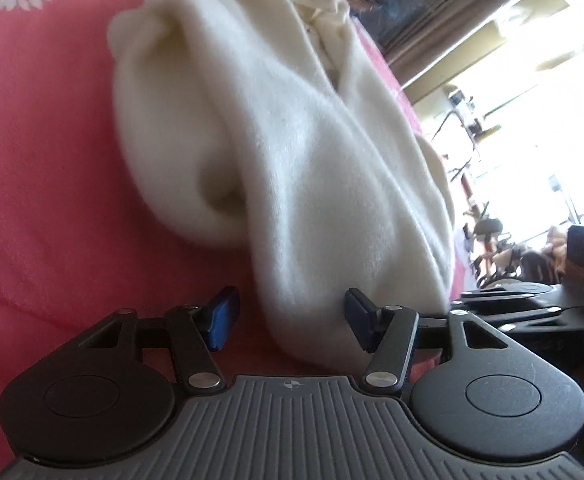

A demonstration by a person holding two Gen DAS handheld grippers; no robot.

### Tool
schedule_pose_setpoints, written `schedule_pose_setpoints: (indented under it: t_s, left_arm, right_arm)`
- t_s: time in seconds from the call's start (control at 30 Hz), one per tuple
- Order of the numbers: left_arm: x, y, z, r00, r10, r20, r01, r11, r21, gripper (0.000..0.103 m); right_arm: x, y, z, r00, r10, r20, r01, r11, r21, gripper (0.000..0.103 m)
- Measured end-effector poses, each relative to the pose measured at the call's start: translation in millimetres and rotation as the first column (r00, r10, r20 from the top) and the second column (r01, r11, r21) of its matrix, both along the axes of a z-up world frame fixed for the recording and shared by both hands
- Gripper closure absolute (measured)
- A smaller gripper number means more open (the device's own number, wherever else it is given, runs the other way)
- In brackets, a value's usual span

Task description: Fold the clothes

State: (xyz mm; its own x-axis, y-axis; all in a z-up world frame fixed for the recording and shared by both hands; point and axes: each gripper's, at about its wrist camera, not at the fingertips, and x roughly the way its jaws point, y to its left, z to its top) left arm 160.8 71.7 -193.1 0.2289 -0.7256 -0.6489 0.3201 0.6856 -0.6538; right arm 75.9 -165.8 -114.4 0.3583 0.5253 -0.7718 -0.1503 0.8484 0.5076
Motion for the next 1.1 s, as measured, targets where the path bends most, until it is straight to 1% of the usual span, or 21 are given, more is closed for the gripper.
schedule_pose_setpoints:
  t_s: [0.07, 0.1, 0.2, 0.3, 0.33, 0.4, 0.5, 0.6, 0.67, 0.73, 0.83, 0.87, 0.9, 0.93, 0.97, 1.0, 1.07, 1.1]
  left_arm:
    - [2, 12, 3, 0.997, 0.066, -0.027, -0.069, 0.993, -0.096, 0.05]
    - [3, 18, 5, 0.994, 0.101, -0.031, -0.104, 0.986, -0.134, 0.053]
    - [10, 36, 17, 0.977, 0.213, 0.004, -0.207, 0.957, -0.204, 0.055]
    - [15, 59, 28, 0.943, 0.327, 0.06, -0.304, 0.922, -0.241, 0.054]
    - [15, 66, 29, 0.934, 0.352, 0.067, -0.327, 0.913, -0.244, 0.054]
    - [15, 73, 24, 0.928, 0.368, 0.062, -0.346, 0.911, -0.223, 0.052]
    - [14, 83, 17, 0.919, 0.391, 0.055, -0.374, 0.908, -0.19, 0.051]
    - [12, 93, 9, 0.909, 0.414, 0.049, -0.402, 0.902, -0.156, 0.051]
    - [13, 98, 5, 0.904, 0.426, 0.044, -0.416, 0.898, -0.14, 0.05]
    - [16, 97, 4, 0.904, 0.426, 0.032, -0.418, 0.897, -0.146, 0.049]
    - [20, 91, 2, 0.911, 0.411, 0.021, -0.404, 0.903, -0.148, 0.049]
    - [20, 88, 1, 0.915, 0.403, 0.02, -0.396, 0.907, -0.146, 0.048]
    - [20, 84, 1, 0.919, 0.393, 0.02, -0.387, 0.911, -0.143, 0.048]
    - [20, 80, 1, 0.923, 0.385, 0.02, -0.378, 0.915, -0.142, 0.047]
    - [20, 76, 1, 0.926, 0.377, 0.019, -0.371, 0.918, -0.142, 0.047]
    - [19, 73, 0, 0.93, 0.368, 0.018, -0.362, 0.921, -0.141, 0.046]
    - [18, 69, -1, 0.937, 0.349, 0.017, -0.344, 0.929, -0.139, 0.046]
    - [17, 66, -1, 0.939, 0.343, 0.019, -0.337, 0.932, -0.134, 0.046]
  right_arm:
    - [-1, 7, 5, 0.999, -0.026, 0.032, 0.026, 1.0, 0.009, 0.096]
    - [3, 12, 14, 0.998, -0.016, 0.063, 0.016, 1.0, 0.006, 0.096]
    - [23, 28, 45, 0.985, 0.029, 0.172, -0.028, 1.0, -0.01, 0.096]
    - [67, 50, 72, 0.945, 0.096, 0.314, -0.093, 0.995, -0.025, 0.096]
    - [82, 58, 81, 0.926, 0.118, 0.36, -0.114, 0.993, -0.032, 0.096]
    - [122, 68, 97, 0.889, 0.141, 0.436, -0.145, 0.989, -0.025, 0.096]
    - [172, 89, 122, 0.836, 0.166, 0.523, -0.189, 0.982, -0.01, 0.096]
    - [223, 130, 143, 0.768, 0.21, 0.606, -0.264, 0.965, 0.0, 0.096]
    - [245, 150, 158, 0.717, 0.225, 0.659, -0.309, 0.951, 0.011, 0.096]
    - [261, 171, 173, 0.657, 0.229, 0.718, -0.364, 0.931, 0.036, 0.096]
    - [274, 197, 189, 0.587, 0.233, 0.775, -0.414, 0.909, 0.041, 0.096]
    - [276, 202, 191, 0.573, 0.228, 0.787, -0.428, 0.902, 0.05, 0.096]
    - [280, 205, 191, 0.572, 0.218, 0.791, -0.436, 0.897, 0.069, 0.096]
    - [283, 206, 187, 0.577, 0.205, 0.791, -0.421, 0.904, 0.073, 0.096]
    - [286, 205, 181, 0.584, 0.197, 0.787, -0.414, 0.907, 0.08, 0.096]
    - [290, 204, 172, 0.601, 0.192, 0.776, -0.403, 0.911, 0.087, 0.096]
    - [302, 198, 147, 0.659, 0.196, 0.726, -0.369, 0.926, 0.085, 0.096]
    - [309, 194, 130, 0.703, 0.205, 0.681, -0.347, 0.935, 0.078, 0.096]
